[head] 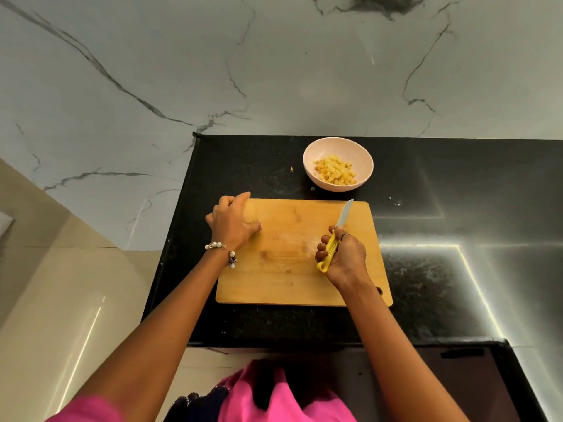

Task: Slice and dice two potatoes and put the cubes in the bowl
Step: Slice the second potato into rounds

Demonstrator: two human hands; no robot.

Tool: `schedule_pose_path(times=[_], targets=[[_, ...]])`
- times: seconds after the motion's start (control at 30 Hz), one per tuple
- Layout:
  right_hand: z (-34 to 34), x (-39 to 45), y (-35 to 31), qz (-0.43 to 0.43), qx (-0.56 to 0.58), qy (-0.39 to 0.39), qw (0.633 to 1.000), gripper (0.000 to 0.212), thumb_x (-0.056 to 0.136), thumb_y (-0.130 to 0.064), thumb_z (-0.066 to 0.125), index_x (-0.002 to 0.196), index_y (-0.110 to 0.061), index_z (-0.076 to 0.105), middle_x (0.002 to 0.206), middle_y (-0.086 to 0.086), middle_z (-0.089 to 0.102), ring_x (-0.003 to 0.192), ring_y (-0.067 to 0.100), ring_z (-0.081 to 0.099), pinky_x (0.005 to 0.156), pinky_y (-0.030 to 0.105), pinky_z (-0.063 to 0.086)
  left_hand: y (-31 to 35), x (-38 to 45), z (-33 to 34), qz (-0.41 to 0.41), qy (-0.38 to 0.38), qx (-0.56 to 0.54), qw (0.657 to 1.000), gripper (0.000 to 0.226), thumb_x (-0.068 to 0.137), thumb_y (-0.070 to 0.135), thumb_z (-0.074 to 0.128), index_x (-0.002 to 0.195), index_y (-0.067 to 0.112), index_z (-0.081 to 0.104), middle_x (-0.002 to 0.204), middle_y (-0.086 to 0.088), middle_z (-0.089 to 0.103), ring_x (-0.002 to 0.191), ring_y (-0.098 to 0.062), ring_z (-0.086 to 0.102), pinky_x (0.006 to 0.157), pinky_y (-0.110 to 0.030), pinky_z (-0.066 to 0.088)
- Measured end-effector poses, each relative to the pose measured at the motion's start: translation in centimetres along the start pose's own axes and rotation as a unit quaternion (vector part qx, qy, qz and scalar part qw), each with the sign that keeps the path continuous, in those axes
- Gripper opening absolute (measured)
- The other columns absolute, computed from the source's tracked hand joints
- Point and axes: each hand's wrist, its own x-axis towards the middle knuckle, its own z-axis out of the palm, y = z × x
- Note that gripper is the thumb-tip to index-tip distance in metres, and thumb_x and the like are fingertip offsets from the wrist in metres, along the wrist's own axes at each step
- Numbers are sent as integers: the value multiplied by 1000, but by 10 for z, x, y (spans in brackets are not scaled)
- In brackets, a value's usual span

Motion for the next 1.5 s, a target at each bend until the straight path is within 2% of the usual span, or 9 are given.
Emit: schedule_pose_path(times=[0.23, 0.5, 0.7, 0.83, 0.93, 1.07, 1.17, 1.27, 1.5], targets=[[-15, -5, -2, -38, -52, 3, 998, 17, 98, -19, 44, 97, -8, 57, 58, 5, 50, 44, 15, 44, 41, 22, 36, 44, -35, 12, 107, -36, -152, 982, 71, 67, 36, 81, 131, 34, 51, 116, -1, 42, 102, -10, 41, 84, -18, 36], [-40, -15, -5, -84, -152, -14, 985, 17, 98, -16, 45, 103, -4, 55, 62, 9, 54, 45, 18, 46, 43, 25, 36, 81, -70, 50, -19, -29, -61, 998, 75, 63, 61, 74, 122, 23, 46, 125, -9, 26, 106, -26, 41, 85, -33, 42], [-45, -15, 0, -120, -253, -32, 960, 15, 98, -15, 50, 104, -2, 55, 68, 12, 57, 49, 19, 51, 43, 27, 41, 78, -63, 34, -33, -178, 33, 983, 97, 66, 66, 69, 136, 13, 29, 134, -13, 22, 119, -34, 38, 95, -38, 40], [-48, -14, 4, -170, -349, -28, 921, 19, 95, -10, 52, 113, -5, 56, 73, 10, 63, 55, 17, 57, 47, 28, 46, 63, -55, 16, 66, -199, 92, 973, 92, 75, 58, 67, 147, 29, 18, 141, -7, 27, 126, -30, 30, 100, -41, 34], [-49, -17, 7, -209, -425, -18, 880, 27, 95, -12, 54, 121, -6, 57, 77, 8, 65, 56, 13, 59, 48, 26, 49, 58, -50, 16, 159, -195, 53, 966, 70, 83, 42, 66, 143, 27, 34, 138, -1, 40, 125, -23, 37, 100, -38, 37], [-47, -26, 12, -249, -493, -8, 834, 29, 94, -14, 54, 122, -8, 58, 80, 9, 66, 58, 17, 61, 43, 27, 48, 59, -53, 27, 160, -147, -19, 976, 61, 79, 33, 73, 133, 15, 52, 122, -5, 57, 110, -19, 53, 92, -29, 42], [-46, -32, 15, -279, -541, 0, 793, 28, 94, -16, 53, 119, -5, 59, 90, 13, 67, 75, 31, 64, 59, 46, 54, 60, -53, 34, 172, -111, -57, 977, 57, 77, 33, 74, 130, 19, 56, 115, -5, 59, 103, -19, 55, 85, -27, 43], [-43, -41, 13, -302, -593, 6, 746, 28, 95, -17, 50, 118, -3, 59, 96, 16, 67, 84, 32, 63, 70, 44, 52, 63, -49, 39, 178, -97, -86, 975, 50, 80, 31, 72, 127, 22, 59, 114, -5, 59, 103, -19, 55, 83, -27, 43], [-36, -56, 8, -317, -666, 15, 675, 33, 98, -15, 44, 128, -1, 52, 111, 18, 64, 99, 35, 58, 80, 42, 48, 65, -33, 35, 190, -162, -31, 968, 64, 74, 25, 78, 133, 21, 53, 128, 0, 54, 115, -16, 50, 95, -26, 41]])
